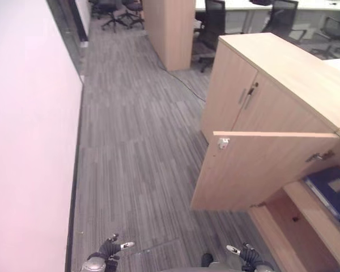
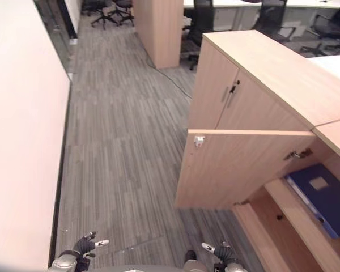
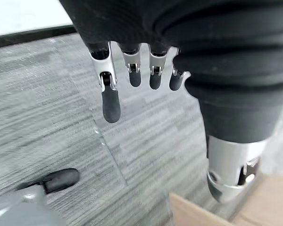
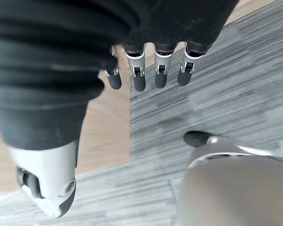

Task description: Put the empty folder in the office cabinet

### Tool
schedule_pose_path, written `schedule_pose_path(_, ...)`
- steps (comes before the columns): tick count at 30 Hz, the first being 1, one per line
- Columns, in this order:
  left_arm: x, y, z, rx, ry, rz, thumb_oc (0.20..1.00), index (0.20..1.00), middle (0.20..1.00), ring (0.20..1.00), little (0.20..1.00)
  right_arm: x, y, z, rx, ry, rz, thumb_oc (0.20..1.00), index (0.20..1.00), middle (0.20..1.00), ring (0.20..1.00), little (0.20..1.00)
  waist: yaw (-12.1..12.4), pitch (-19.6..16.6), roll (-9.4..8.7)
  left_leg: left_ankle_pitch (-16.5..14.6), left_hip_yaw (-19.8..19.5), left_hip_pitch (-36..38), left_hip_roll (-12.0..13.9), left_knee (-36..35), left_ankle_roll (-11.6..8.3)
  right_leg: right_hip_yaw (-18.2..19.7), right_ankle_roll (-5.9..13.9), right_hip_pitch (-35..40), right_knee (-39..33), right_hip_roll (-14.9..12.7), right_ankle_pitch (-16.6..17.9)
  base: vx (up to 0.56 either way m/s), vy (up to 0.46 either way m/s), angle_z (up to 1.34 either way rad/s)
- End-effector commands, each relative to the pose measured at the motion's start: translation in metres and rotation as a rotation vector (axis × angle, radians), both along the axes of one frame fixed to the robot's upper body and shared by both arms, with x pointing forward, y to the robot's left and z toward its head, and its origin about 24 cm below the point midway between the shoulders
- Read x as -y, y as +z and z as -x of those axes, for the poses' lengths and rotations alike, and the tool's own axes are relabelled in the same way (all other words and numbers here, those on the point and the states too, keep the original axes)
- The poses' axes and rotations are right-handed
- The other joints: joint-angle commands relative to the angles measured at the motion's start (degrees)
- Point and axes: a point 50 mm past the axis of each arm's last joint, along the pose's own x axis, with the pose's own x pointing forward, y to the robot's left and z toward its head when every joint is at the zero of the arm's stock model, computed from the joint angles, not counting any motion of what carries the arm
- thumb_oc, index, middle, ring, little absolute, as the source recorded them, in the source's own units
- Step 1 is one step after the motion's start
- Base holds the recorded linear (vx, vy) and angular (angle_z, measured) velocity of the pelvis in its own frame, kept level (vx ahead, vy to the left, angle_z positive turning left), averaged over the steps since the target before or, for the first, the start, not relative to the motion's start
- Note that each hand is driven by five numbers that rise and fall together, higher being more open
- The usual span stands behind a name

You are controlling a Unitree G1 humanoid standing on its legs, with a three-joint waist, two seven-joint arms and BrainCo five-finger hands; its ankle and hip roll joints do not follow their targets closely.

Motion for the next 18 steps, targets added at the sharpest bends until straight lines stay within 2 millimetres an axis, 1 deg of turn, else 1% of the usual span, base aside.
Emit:
schedule_pose_path(1, 0.005, 0.003, -0.02, 0.052, -0.02, 0.003, 1.0, 1.0, 1.0, 1.0, 1.0, 0.013, 0.004, -0.003, 0.007, -0.001, 0.033, 1.0, 1.0, 1.0, 1.0, 1.0, 0.26, -0.14, -0.1, 3.03, -0.62, -5.66, 2.24, 0.13, -4.07, -0.12, 5.06, 6.56, -1.35, -2.19, -2.36, 0.05, -0.01, 0.06)
schedule_pose_path(6, 0.01, 0.0, -0.011, 0.023, -0.031, 0.009, 1.0, 1.0, 1.0, 1.0, 1.0, 0.015, 0.002, 0.006, -0.024, 0.01, 0.035, 1.0, 1.0, 1.0, 1.0, 1.0, -0.22, -0.6, 0.08, 2.26, -0.54, -4.29, 2.6, 0.13, -4.5, -0.67, 5.1, 8.88, -3.81, -2.21, -2.11, 0.06, -0.032, -0.02)
schedule_pose_path(11, 0.013, 0.0, -0.015, 0.04, -0.02, 0.02, 1.0, 1.0, 1.0, 1.0, 1.0, 0.016, 0.001, 0.011, -0.04, 0.013, 0.04, 1.0, 1.0, 1.0, 1.0, 1.0, -0.45, -0.28, 0.16, 2.05, 0.05, -3.88, 2.97, 0.13, -4.6, -0.7, 5.02, 8.96, -3.71, -2.06, -2.13, 0.03, -0.036, -0.04)
schedule_pose_path(14, 0.018, 0.004, -0.028, 0.097, -0.019, 0.037, 1.0, 1.0, 1.0, 1.0, 1.0, 0.017, 0.0, 0.016, -0.057, 0.016, 0.045, 1.0, 1.0, 1.0, 1.0, 1.0, -0.89, -0.41, 0.28, 1.82, 0.7, -3.46, 3.27, 0.13, -4.81, -0.96, 5.09, 9.28, -4.38, -2.07, -1.91, 0.04, -0.037, -0.06)
schedule_pose_path(15, 0.018, 0.004, -0.028, 0.097, -0.019, 0.037, 1.0, 1.0, 1.0, 1.0, 1.0, 0.017, 0.0, 0.016, -0.057, 0.016, 0.045, 1.0, 1.0, 1.0, 1.0, 1.0, -0.87, -0.39, 0.29, 1.81, 0.71, -3.43, 3.28, 0.13, -4.81, -0.95, 5.09, 9.32, -4.4, -2.06, -1.9, 0.04, -0.02, -0.12)
schedule_pose_path(17, 0.021, 0.011, -0.048, 0.17, -0.041, 0.044, 1.0, 1.0, 1.0, 1.0, 1.0, 0.018, 0.0, 0.017, -0.057, 0.018, 0.049, 1.0, 1.0, 1.0, 1.0, 1.0, -1.5, -0.62, 0.39, 1.65, 1.2, -2.97, 3.59, 0.13, -5.05, -0.76, 5.11, 9.55, -4.8, -1.86, -1.81, 0.05, -0.028, -0.08)
schedule_pose_path(18, 0.021, 0.011, -0.048, 0.169, -0.041, 0.044, 1.0, 1.0, 1.0, 1.0, 1.0, 0.018, 0.0, 0.017, -0.057, 0.018, 0.049, 1.0, 1.0, 1.0, 1.0, 1.0, -1.46, -0.6, 0.39, 1.63, 1.23, -2.93, 3.59, 0.13, -5.05, -0.73, 5.1, 9.57, -4.8, -1.85, -1.82, 0.07, -0.031, -0.04)
